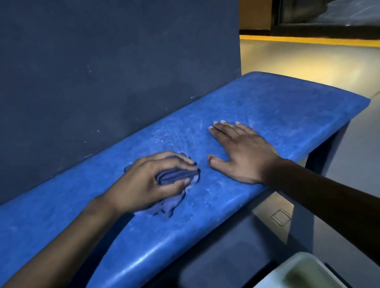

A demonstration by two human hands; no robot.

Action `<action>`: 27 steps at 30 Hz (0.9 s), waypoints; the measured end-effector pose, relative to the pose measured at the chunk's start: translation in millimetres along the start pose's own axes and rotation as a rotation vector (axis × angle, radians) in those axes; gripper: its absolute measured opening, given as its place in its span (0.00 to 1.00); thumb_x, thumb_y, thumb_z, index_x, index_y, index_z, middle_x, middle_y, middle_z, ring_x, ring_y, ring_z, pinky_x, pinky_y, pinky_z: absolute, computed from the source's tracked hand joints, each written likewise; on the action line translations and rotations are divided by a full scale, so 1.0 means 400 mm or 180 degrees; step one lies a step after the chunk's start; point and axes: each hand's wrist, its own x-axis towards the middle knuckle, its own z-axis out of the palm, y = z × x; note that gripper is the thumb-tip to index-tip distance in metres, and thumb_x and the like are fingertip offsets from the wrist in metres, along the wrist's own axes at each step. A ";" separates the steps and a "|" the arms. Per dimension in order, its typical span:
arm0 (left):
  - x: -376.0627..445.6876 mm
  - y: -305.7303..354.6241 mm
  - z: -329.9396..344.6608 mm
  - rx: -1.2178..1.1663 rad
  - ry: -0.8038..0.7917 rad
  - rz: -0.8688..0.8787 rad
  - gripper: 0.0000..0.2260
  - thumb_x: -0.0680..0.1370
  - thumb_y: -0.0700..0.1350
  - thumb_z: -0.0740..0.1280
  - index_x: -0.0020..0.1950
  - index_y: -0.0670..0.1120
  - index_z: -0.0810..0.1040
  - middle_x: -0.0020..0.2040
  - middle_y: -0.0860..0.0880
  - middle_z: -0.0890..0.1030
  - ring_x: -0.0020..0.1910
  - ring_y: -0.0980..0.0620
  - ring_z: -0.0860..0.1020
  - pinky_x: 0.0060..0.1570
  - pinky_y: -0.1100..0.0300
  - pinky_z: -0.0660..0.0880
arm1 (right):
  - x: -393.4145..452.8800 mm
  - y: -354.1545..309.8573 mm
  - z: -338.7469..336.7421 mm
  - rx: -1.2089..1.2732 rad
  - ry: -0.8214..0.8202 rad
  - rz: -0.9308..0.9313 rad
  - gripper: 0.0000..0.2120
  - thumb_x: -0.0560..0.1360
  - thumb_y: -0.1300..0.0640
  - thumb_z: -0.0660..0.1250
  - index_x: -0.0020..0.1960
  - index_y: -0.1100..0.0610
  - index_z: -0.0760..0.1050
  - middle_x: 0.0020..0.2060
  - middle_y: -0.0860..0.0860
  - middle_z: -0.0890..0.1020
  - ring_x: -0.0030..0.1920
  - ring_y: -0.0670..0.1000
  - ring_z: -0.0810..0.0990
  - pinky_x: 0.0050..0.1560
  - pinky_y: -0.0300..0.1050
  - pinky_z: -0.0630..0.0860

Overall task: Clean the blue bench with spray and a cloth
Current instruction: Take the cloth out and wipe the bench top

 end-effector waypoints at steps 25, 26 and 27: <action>0.059 -0.074 -0.021 0.0436 0.0555 -0.0942 0.09 0.80 0.53 0.71 0.59 0.54 0.84 0.55 0.56 0.86 0.57 0.57 0.84 0.58 0.55 0.78 | -0.002 -0.001 -0.001 -0.0061 0.0013 -0.0005 0.46 0.73 0.29 0.42 0.82 0.55 0.55 0.82 0.51 0.57 0.82 0.48 0.50 0.81 0.47 0.45; 0.106 -0.083 -0.007 0.0486 0.0707 -0.1106 0.09 0.80 0.54 0.71 0.58 0.53 0.84 0.55 0.55 0.86 0.58 0.54 0.84 0.57 0.56 0.78 | 0.000 0.000 -0.002 -0.0072 0.0003 -0.0002 0.46 0.73 0.29 0.42 0.82 0.55 0.55 0.82 0.50 0.57 0.82 0.48 0.50 0.81 0.48 0.45; 0.152 -0.085 0.010 0.0529 0.0817 -0.1230 0.10 0.80 0.54 0.70 0.58 0.53 0.85 0.56 0.54 0.87 0.59 0.53 0.84 0.57 0.57 0.77 | 0.002 -0.001 -0.002 -0.0089 -0.0012 -0.0004 0.46 0.73 0.29 0.42 0.82 0.54 0.55 0.82 0.50 0.57 0.82 0.48 0.50 0.81 0.48 0.45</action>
